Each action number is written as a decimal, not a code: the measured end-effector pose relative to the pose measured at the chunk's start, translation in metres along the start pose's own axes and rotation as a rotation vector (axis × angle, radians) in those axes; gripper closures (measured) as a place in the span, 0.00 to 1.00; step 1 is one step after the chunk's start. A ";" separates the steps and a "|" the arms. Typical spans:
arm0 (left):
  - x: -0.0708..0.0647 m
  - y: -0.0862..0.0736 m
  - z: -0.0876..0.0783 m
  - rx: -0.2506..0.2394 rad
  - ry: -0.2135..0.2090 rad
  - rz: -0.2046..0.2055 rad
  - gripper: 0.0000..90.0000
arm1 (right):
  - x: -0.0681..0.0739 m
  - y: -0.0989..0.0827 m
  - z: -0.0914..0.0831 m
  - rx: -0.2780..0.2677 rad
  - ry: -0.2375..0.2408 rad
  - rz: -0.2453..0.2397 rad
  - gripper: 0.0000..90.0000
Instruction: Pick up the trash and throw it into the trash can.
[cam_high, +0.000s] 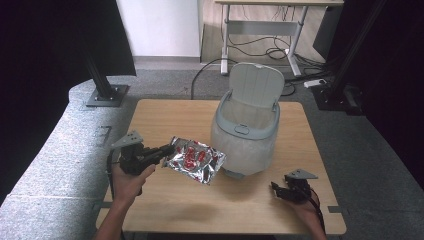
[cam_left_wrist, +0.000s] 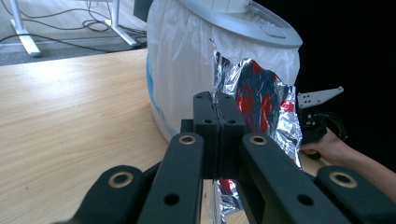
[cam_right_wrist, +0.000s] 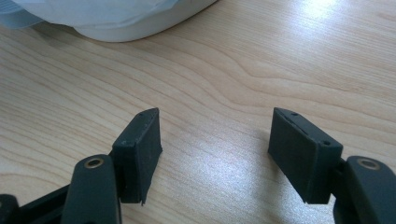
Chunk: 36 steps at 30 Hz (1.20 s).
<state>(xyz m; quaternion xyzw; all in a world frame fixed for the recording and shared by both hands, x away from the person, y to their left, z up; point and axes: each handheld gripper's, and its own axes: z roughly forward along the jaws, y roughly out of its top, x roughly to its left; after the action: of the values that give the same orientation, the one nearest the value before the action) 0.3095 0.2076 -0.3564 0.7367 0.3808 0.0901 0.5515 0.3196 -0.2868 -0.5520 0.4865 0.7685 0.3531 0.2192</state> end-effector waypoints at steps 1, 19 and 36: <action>0.000 0.000 0.000 0.000 0.000 0.000 0.99 | 0.000 0.000 0.000 0.000 0.000 0.000 0.37; -0.006 0.033 0.002 0.002 0.018 0.032 0.99 | 0.000 0.000 0.000 0.003 0.000 0.001 0.36; -0.014 0.063 0.019 0.011 0.011 0.050 0.99 | 0.000 0.000 0.000 0.005 -0.002 0.004 0.36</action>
<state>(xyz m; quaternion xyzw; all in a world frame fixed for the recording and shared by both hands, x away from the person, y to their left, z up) 0.3394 0.1779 -0.3040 0.7486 0.3655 0.1057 0.5430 0.3196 -0.2870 -0.5517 0.4892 0.7680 0.3511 0.2182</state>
